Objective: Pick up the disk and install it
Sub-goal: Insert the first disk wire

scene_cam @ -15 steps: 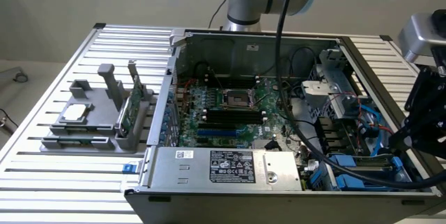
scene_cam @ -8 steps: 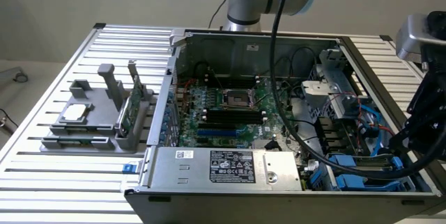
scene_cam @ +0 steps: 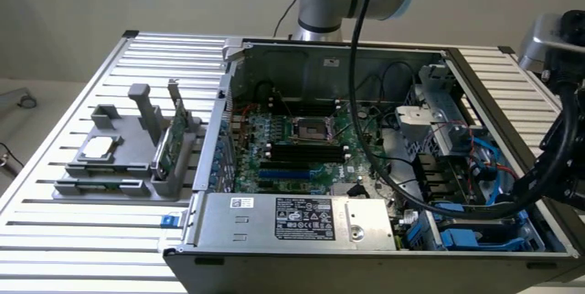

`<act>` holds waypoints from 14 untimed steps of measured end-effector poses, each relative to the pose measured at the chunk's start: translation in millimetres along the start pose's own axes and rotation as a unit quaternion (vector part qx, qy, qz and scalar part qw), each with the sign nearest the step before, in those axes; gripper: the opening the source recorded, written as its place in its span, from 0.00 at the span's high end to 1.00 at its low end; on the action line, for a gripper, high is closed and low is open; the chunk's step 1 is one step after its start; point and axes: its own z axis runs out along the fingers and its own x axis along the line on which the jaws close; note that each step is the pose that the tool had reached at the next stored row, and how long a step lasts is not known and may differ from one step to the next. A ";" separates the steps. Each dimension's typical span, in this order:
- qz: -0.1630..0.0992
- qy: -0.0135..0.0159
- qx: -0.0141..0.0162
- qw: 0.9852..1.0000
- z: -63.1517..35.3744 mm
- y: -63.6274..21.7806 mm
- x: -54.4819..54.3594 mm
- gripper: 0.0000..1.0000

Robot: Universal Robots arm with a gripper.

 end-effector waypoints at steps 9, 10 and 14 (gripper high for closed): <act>0.056 0.006 -0.004 0.998 -0.1 0.1 0.0 0.89; 0.063 0.007 -0.005 0.998 -0.1 0.0 0.0 0.89; 0.086 0.011 -0.008 0.996 -0.1 0.1 -0.1 0.89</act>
